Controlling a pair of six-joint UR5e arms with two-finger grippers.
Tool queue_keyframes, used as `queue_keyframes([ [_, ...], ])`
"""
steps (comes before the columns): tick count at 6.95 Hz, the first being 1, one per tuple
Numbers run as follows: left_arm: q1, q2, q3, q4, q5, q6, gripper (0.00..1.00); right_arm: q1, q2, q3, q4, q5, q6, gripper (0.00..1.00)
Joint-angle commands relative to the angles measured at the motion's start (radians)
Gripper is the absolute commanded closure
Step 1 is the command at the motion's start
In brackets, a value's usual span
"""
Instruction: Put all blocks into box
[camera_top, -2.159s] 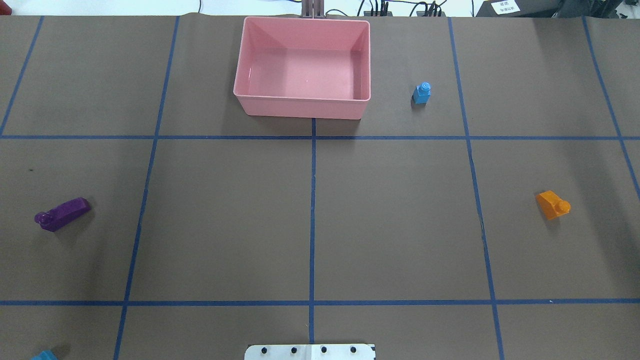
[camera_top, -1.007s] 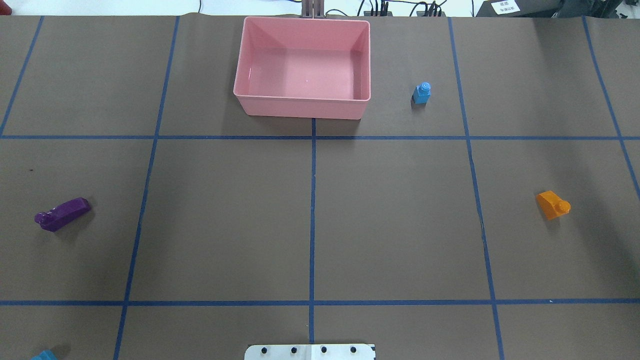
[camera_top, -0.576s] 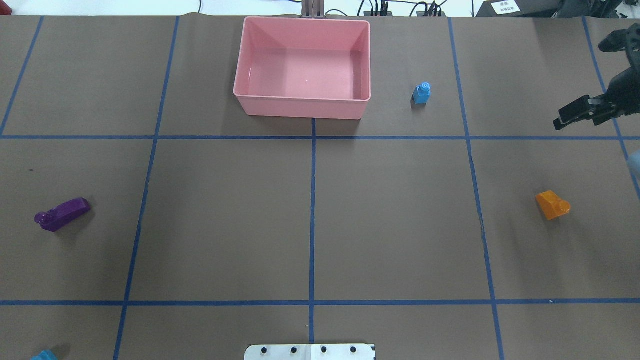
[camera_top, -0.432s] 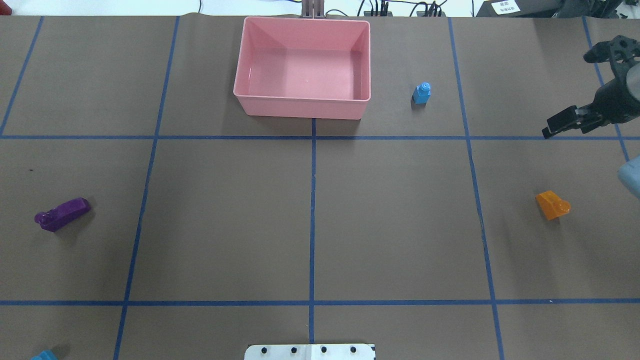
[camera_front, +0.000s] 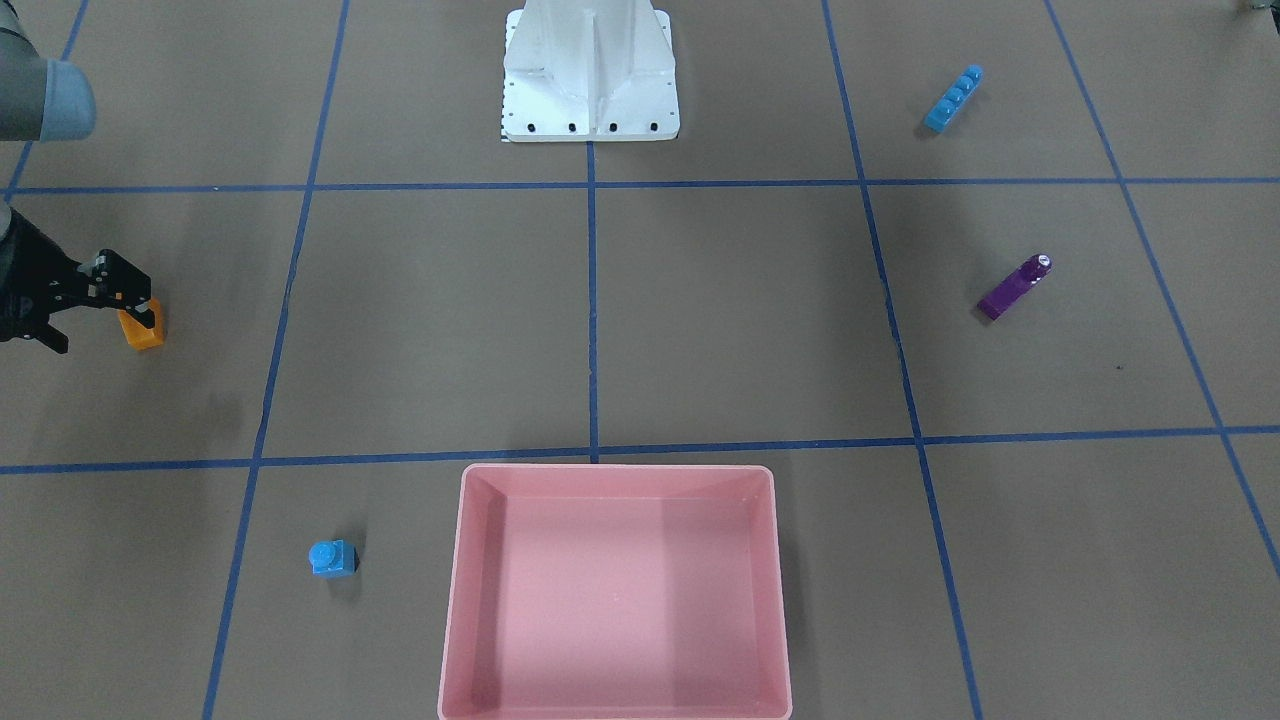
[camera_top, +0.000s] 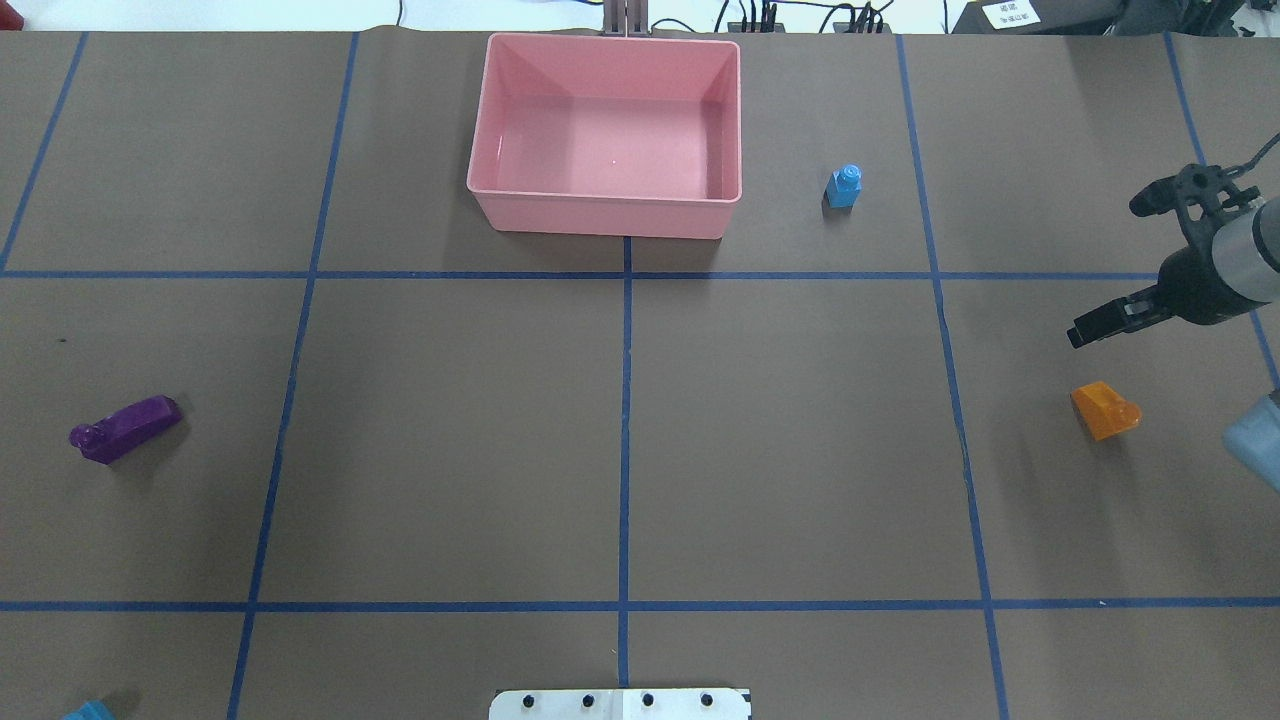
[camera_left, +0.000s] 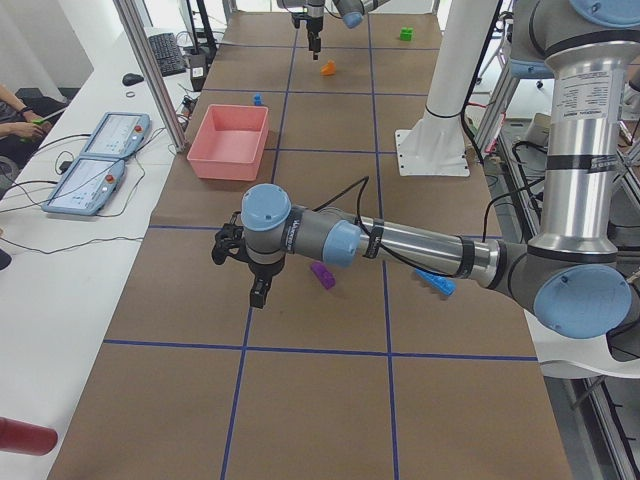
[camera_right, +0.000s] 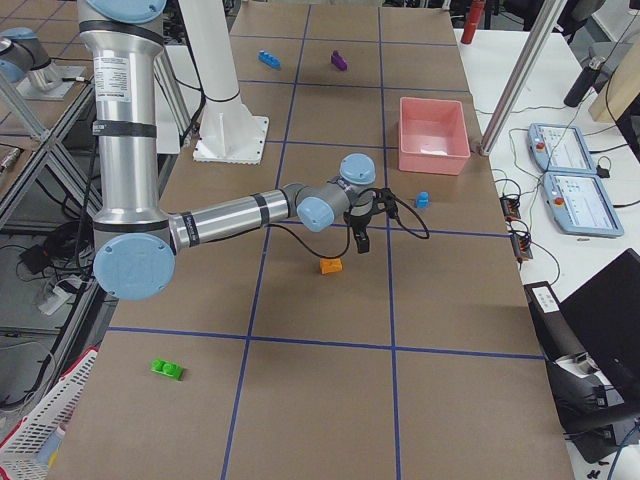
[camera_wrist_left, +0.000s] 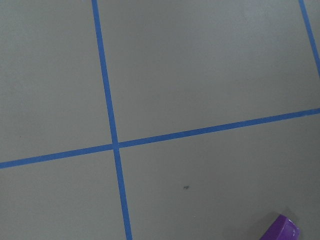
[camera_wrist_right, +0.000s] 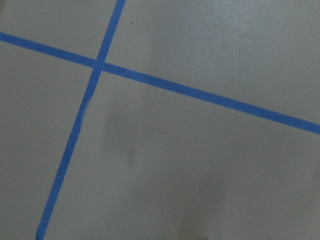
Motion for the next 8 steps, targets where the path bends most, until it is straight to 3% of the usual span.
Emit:
queue_keyframes([
  [1, 0.005, 0.004, 0.007, -0.002, -0.002, 0.001, 0.0, -0.034, -0.029, -0.013, 0.01, -0.002, -0.014, 0.0],
  [8, 0.005, -0.004, 0.015, -0.008, -0.006, 0.003, 0.0, -0.091, -0.046, -0.101, -0.001, 0.031, -0.045, 0.01],
])
